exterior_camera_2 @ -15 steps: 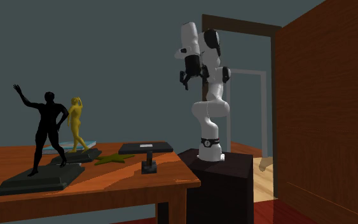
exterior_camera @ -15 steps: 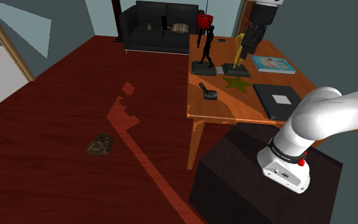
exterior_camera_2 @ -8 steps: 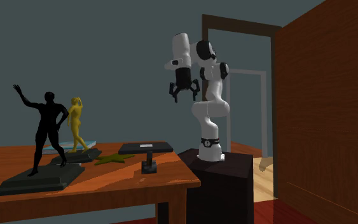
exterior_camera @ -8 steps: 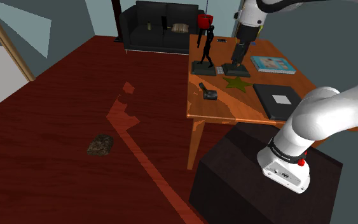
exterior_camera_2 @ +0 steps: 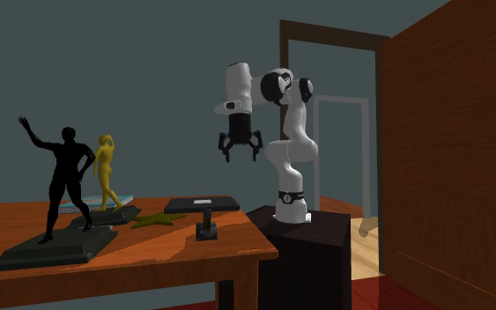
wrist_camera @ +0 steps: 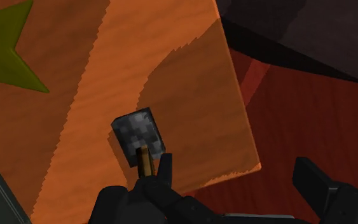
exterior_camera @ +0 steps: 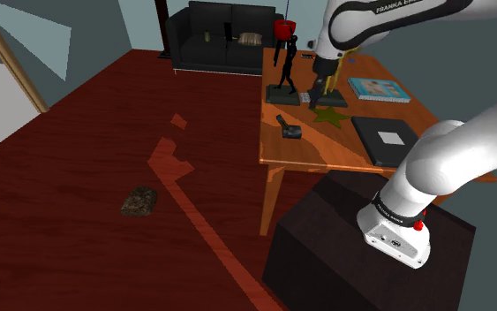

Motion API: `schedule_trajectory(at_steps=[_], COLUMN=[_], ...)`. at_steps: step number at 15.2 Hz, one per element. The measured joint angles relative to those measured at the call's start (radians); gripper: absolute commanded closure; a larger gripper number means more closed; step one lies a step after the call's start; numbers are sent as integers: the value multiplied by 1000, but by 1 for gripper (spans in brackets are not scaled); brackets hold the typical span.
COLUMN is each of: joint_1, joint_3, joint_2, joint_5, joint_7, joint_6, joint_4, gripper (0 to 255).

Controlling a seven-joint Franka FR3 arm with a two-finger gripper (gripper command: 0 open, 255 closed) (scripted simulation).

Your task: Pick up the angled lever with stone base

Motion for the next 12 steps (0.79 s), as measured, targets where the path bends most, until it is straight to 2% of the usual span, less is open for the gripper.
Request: schedule_trajectory(at_steps=[7,12], joint_1=[22,34], joint_3=[-63,-82], joint_2=[280,492], joint_5=[-7,30], joint_7=[-175,-305], joint_6=[240,376], joint_4=[59,148], gripper=[0,0])
